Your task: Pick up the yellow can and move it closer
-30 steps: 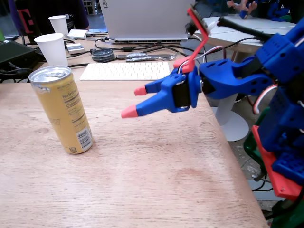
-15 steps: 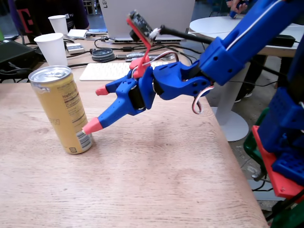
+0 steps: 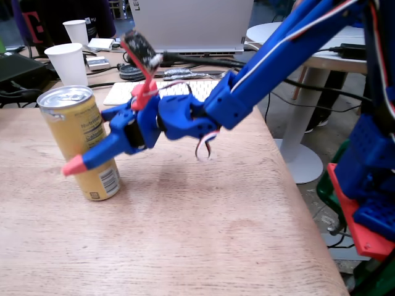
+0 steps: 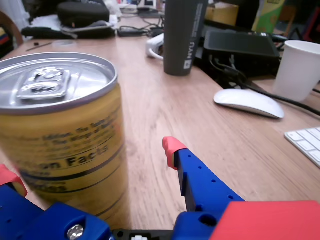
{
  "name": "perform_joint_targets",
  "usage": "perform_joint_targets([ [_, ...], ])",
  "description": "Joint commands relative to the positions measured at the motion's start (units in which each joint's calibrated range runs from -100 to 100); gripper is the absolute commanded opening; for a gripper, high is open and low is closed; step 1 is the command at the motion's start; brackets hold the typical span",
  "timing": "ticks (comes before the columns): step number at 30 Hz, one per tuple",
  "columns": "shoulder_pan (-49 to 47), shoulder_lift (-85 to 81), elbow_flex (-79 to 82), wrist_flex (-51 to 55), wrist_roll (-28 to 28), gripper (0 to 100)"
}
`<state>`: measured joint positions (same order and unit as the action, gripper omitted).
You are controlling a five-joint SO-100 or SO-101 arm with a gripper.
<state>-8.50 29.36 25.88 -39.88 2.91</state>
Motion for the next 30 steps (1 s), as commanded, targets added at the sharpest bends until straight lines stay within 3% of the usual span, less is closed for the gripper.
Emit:
perform_joint_targets([
  [1,-2.33,4.86,-2.71,-14.39,0.24,58],
  [13,-2.50,6.41,-5.63,-16.77,0.24,57],
  [17,-2.33,10.10,-14.69,-12.51,0.20,57],
  [25,-4.19,10.18,-14.79,-11.60,0.15,56],
  [30,-8.25,10.18,-14.79,-11.60,0.15,50],
])
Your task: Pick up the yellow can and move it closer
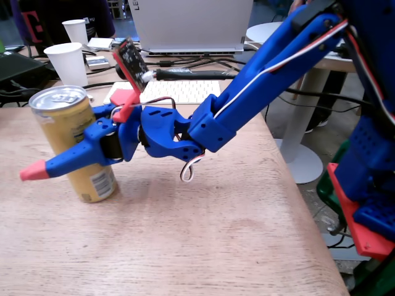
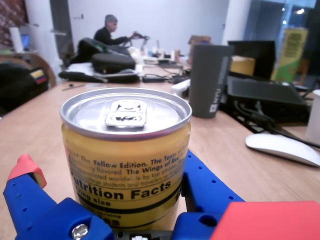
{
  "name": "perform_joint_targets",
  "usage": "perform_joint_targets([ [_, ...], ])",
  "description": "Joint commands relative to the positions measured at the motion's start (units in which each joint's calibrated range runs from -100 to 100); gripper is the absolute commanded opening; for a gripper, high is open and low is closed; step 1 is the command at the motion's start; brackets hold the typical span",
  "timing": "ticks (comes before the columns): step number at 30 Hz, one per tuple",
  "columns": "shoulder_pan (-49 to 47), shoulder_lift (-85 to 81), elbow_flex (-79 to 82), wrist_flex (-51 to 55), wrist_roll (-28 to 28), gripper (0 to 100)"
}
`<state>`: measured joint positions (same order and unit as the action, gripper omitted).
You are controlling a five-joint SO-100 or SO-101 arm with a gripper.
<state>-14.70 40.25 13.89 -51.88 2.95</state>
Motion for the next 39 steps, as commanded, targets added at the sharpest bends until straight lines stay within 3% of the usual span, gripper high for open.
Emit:
perform_joint_targets([
  [1,-2.05,-0.71,-2.80,0.41,0.15,50],
  [6,-2.05,-0.63,-3.46,0.41,0.15,49],
  [17,-2.22,-0.63,-3.27,0.41,0.15,34],
  [37,-2.22,-0.80,-2.32,0.41,0.10,33],
  [39,-2.39,-1.06,-2.32,0.41,0.10,28],
])
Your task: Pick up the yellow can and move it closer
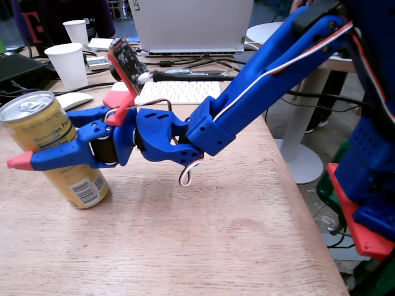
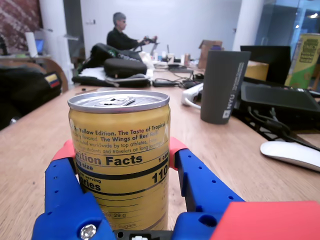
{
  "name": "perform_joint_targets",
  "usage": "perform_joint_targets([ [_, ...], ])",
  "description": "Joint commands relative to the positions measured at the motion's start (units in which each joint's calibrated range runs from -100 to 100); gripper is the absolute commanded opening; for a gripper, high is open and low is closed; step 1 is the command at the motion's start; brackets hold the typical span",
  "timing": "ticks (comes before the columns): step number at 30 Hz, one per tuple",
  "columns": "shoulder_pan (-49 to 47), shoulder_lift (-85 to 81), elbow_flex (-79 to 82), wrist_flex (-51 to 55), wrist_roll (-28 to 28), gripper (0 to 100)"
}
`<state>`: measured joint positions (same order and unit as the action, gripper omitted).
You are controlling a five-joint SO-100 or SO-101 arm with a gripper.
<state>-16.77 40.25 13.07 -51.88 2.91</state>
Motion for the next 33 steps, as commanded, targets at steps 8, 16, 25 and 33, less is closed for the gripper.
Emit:
perform_joint_targets([
  [8,-2.18,-6.72,-1.42,1.39,-0.24,25],
  [16,-3.87,-16.07,-1.42,11.57,-0.44,25],
  [25,-5.40,-27.04,-1.32,24.30,-0.44,25],
  [33,-7.77,-47.28,20.95,28.16,-0.49,26],
])
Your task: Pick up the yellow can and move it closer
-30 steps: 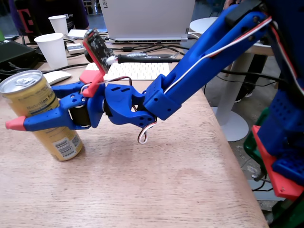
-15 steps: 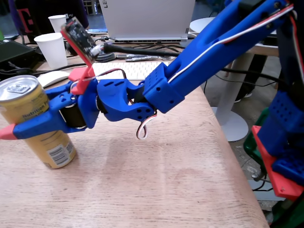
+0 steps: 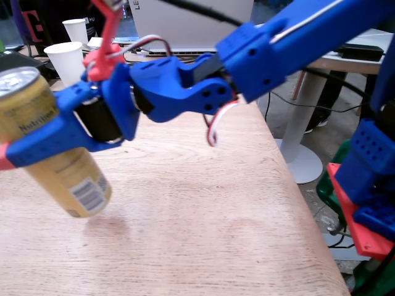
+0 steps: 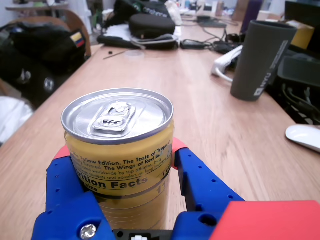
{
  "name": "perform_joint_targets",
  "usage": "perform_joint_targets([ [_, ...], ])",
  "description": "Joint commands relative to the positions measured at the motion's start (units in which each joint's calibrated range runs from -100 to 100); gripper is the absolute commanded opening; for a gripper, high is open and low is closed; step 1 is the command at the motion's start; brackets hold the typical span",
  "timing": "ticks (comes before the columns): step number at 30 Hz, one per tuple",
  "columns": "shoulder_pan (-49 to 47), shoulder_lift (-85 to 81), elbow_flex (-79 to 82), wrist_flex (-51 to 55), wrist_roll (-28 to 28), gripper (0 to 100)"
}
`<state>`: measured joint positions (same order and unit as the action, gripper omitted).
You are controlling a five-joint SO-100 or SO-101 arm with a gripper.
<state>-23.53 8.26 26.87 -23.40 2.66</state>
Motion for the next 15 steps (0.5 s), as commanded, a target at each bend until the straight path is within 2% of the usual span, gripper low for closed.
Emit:
perform_joint_targets([
  [1,-1.00,-19.41,12.06,-0.33,-0.24,26],
  [15,-1.00,-62.80,53.31,-0.33,-0.24,26],
])
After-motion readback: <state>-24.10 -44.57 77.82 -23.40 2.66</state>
